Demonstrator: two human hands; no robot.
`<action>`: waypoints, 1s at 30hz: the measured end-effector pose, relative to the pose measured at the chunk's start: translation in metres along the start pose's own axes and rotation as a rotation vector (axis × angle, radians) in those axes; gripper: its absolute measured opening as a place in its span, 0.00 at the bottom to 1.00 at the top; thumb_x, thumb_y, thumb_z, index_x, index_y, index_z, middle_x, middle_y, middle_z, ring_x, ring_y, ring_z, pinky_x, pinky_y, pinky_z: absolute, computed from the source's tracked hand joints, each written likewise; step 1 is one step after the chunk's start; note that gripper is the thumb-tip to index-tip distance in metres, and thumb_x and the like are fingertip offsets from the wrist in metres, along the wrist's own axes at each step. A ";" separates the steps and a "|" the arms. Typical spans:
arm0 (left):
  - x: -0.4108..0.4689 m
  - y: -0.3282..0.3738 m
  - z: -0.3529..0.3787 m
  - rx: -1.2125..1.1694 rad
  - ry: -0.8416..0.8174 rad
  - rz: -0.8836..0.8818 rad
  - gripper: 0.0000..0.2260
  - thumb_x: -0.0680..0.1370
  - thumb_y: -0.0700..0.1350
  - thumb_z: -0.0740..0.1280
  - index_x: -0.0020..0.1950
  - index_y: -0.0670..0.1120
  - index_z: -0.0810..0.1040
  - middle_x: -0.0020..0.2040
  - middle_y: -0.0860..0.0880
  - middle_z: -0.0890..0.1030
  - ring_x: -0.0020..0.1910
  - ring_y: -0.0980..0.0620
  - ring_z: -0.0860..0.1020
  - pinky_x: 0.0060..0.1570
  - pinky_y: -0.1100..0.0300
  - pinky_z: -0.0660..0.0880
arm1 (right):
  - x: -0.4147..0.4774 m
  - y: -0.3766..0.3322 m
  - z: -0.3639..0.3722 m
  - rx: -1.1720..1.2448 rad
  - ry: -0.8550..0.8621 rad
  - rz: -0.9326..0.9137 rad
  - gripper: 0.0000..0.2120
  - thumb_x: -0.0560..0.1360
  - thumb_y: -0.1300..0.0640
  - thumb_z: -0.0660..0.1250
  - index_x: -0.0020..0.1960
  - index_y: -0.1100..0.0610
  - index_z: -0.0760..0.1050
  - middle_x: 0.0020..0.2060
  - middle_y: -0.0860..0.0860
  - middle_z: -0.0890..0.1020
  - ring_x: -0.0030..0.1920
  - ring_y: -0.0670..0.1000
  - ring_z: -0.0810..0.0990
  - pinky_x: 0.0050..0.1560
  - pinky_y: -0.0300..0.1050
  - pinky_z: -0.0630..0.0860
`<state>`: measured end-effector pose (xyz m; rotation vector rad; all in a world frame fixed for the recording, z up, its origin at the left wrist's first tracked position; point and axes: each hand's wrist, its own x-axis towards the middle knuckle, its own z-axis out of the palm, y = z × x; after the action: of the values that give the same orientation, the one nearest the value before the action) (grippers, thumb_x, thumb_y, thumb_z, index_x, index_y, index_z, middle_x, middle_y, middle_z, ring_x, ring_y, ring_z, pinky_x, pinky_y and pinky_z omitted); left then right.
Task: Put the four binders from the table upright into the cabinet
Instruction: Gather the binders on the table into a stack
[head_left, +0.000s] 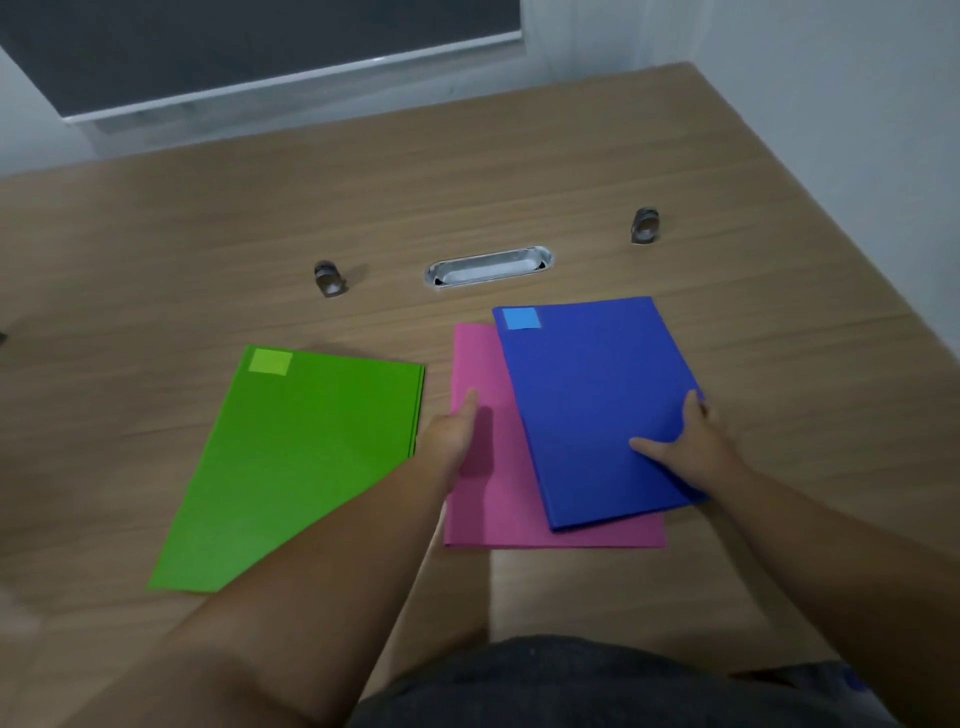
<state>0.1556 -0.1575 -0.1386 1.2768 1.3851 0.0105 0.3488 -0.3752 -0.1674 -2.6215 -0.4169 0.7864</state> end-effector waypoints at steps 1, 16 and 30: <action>0.000 0.001 0.002 -0.042 -0.019 -0.014 0.35 0.76 0.69 0.59 0.69 0.42 0.74 0.66 0.42 0.78 0.62 0.41 0.78 0.63 0.46 0.75 | -0.006 -0.004 0.007 0.010 -0.008 0.005 0.57 0.62 0.34 0.73 0.78 0.54 0.45 0.76 0.56 0.55 0.73 0.61 0.59 0.69 0.61 0.63; -0.017 0.019 0.011 -0.193 -0.421 -0.131 0.13 0.75 0.53 0.71 0.51 0.43 0.78 0.51 0.44 0.82 0.53 0.45 0.80 0.68 0.49 0.72 | -0.012 -0.006 0.003 0.580 0.074 0.150 0.25 0.66 0.46 0.74 0.57 0.58 0.75 0.56 0.60 0.80 0.54 0.62 0.79 0.57 0.60 0.76; -0.029 0.020 -0.122 -0.312 -0.380 0.075 0.11 0.71 0.48 0.64 0.49 0.45 0.80 0.37 0.46 0.86 0.33 0.49 0.84 0.36 0.60 0.80 | -0.048 -0.097 0.039 0.987 -0.258 -0.036 0.12 0.73 0.50 0.70 0.54 0.52 0.73 0.53 0.52 0.82 0.49 0.55 0.83 0.45 0.51 0.80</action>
<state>0.0743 -0.0907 -0.0674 1.0064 0.9653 0.0325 0.2717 -0.2966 -0.1337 -1.6013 -0.0846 0.9906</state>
